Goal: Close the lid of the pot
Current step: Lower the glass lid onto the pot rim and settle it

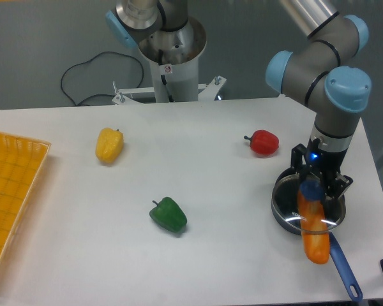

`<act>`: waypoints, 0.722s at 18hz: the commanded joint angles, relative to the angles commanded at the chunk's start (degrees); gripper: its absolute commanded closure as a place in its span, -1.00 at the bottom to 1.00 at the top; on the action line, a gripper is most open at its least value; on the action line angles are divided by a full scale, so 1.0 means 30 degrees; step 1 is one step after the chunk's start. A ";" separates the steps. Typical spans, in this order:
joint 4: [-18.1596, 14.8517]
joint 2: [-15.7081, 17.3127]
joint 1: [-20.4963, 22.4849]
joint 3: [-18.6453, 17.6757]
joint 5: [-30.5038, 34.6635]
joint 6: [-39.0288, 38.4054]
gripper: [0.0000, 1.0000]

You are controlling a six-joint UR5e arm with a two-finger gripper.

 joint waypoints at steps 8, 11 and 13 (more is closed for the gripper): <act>0.0000 0.0029 0.0323 -0.0117 0.0000 0.0645 0.16; 0.0000 0.0030 0.0352 -0.0176 0.0000 0.0820 0.16; 0.0000 0.0059 0.0322 -0.0176 0.0000 0.0791 0.16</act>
